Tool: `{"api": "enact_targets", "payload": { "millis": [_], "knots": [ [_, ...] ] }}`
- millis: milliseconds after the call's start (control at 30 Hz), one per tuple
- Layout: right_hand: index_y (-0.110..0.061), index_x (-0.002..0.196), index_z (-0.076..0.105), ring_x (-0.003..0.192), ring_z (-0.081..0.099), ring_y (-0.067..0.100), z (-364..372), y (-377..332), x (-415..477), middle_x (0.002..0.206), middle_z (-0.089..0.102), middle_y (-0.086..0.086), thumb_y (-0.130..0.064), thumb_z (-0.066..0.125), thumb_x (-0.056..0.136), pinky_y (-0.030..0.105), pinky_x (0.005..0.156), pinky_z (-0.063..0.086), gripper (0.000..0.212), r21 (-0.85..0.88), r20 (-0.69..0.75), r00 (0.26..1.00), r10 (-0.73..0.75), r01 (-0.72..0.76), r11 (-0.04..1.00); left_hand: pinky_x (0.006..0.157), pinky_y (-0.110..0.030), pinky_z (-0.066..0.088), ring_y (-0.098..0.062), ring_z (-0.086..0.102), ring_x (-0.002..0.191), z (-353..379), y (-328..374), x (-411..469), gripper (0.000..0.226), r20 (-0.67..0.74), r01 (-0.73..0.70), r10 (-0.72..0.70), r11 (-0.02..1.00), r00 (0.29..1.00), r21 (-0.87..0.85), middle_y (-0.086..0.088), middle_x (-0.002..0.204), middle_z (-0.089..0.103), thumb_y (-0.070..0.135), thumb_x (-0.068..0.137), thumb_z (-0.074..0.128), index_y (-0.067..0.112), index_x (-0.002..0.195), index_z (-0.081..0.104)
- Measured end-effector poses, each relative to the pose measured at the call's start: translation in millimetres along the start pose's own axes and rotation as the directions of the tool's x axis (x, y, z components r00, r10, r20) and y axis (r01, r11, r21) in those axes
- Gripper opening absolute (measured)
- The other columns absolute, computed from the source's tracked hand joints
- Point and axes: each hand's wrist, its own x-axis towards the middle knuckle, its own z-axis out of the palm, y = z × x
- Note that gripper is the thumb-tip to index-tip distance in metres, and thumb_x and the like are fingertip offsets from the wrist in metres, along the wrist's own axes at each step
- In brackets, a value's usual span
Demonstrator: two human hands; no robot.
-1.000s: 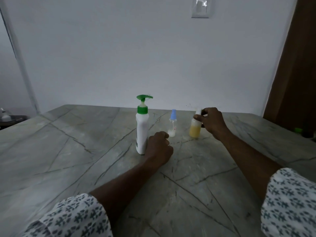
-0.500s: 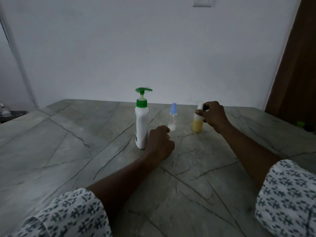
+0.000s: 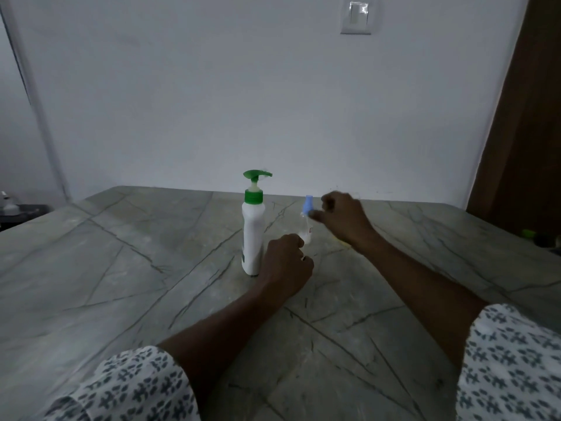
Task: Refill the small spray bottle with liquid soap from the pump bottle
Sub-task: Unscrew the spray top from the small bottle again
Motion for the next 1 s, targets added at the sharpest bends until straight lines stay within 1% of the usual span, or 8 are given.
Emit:
{"api": "enact_targets", "payload": {
  "millis": [100, 233, 400, 533, 667, 733, 833, 1000],
  "knots": [
    [-0.004, 0.12, 0.055, 0.094, 0.056, 0.021, 22.0, 1.9, 2.0, 0.108, 0.059, 0.007, -0.042, 0.074, 0.077, 0.027, 0.066, 0.036, 0.061, 0.013, 0.141, 0.98, 0.138, -0.141, 0.99, 0.07, -0.01, 0.038, -0.013, 0.065, 0.099, 0.0, 0.5, -0.7, 0.043, -0.008, -0.017, 0.017, 1.0, 1.0, -0.015, -0.004, 0.116, 0.07, 0.018, 0.088, 0.064, 0.011, 0.13, 0.061],
    [-0.008, 0.101, 0.057, 0.085, 0.054, 0.023, 38.4, 3.9, 3.2, 0.095, 0.058, 0.007, -0.031, 0.073, 0.079, 0.028, 0.062, 0.037, 0.036, 0.067, 0.151, 0.982, 0.117, -0.128, 0.989, 0.063, -0.001, 0.035, -0.011, 0.065, 0.102, 1.4, -1.6, 1.3, 0.042, -0.036, -0.025, 0.024, 0.999, 0.999, -0.048, -0.003, 0.12, 0.069, 0.021, 0.091, 0.065, 0.011, 0.131, 0.06],
    [-0.001, 0.106, 0.063, 0.089, 0.064, 0.031, 25.0, -11.2, -10.3, 0.097, 0.066, 0.015, -0.024, 0.075, 0.08, 0.046, 0.079, 0.055, 0.037, 0.184, 0.189, 0.979, 0.075, -0.11, 0.977, 0.085, -0.019, 0.041, -0.018, 0.06, 0.112, 3.4, -3.3, 4.1, 0.051, -0.066, -0.025, 0.022, 0.999, 0.998, -0.048, -0.004, 0.127, 0.063, 0.029, 0.093, 0.067, 0.014, 0.138, 0.051],
    [-0.009, 0.107, 0.067, 0.081, 0.07, 0.024, -3.2, -19.2, -40.6, 0.092, 0.07, 0.009, -0.024, 0.079, 0.077, 0.033, 0.068, 0.061, 0.036, 0.386, 0.299, 0.95, 0.087, -0.204, 0.9, 0.096, -0.023, 0.048, -0.018, 0.057, 0.122, 2.9, -1.6, 3.0, 0.068, -0.119, 0.024, -0.037, 0.994, 0.992, -0.106, -0.005, 0.139, 0.057, 0.033, 0.088, 0.074, 0.011, 0.145, 0.044],
    [-0.006, 0.1, 0.068, 0.089, 0.07, 0.028, -18.4, -18.2, -64.5, 0.097, 0.071, 0.018, -0.029, 0.076, 0.079, 0.038, 0.075, 0.061, 0.032, 0.448, 0.349, 0.934, 0.081, -0.242, 0.861, 0.057, -0.006, 0.041, -0.004, 0.063, 0.078, -1.4, 4.3, 1.0, 0.042, -0.154, -0.025, -0.005, 0.982, 0.988, -0.188, 0.001, 0.101, 0.074, 0.029, 0.079, 0.082, 0.015, 0.115, 0.066],
    [-0.006, 0.094, 0.068, 0.085, 0.069, 0.025, -20.8, -18.8, -66.4, 0.09, 0.071, 0.013, -0.041, 0.074, 0.078, 0.036, 0.074, 0.058, 0.039, 0.356, 0.283, 0.958, 0.045, -0.148, 0.923, 0.057, -0.009, 0.042, -0.006, 0.064, 0.071, -3.6, 6.6, -0.4, 0.028, -0.167, -0.029, -0.005, 0.979, 0.986, -0.203, 0.003, 0.086, 0.074, 0.027, 0.075, 0.085, 0.017, 0.095, 0.068],
    [-0.017, 0.071, 0.059, 0.055, 0.053, 0.005, -23.8, -20.4, -61.5, 0.062, 0.057, -0.003, -0.054, 0.068, 0.078, 0.015, 0.055, 0.04, 0.038, 0.041, 0.052, 0.996, -0.074, 0.072, 0.997, 0.063, -0.022, 0.049, -0.009, 0.064, 0.067, -4.5, 6.9, -1.5, 0.031, -0.139, -0.005, -0.024, 0.979, 0.99, -0.205, 0.003, 0.076, 0.07, 0.026, 0.071, 0.087, 0.014, 0.094, 0.069],
    [-0.024, 0.058, 0.038, 0.045, 0.038, 0.005, -17.7, -18.5, -59.5, 0.052, 0.04, -0.007, -0.048, 0.068, 0.081, 0.015, 0.046, 0.031, 0.045, 0.032, -0.021, 0.991, -0.13, 0.131, 0.991, 0.05, -0.005, 0.038, 0.001, 0.058, 0.059, -0.2, 3.7, -0.7, 0.032, -0.091, -0.023, 0.007, 0.985, 0.996, -0.169, 0.008, 0.072, 0.067, 0.026, 0.07, 0.087, 0.014, 0.096, 0.071]
  ]
}}
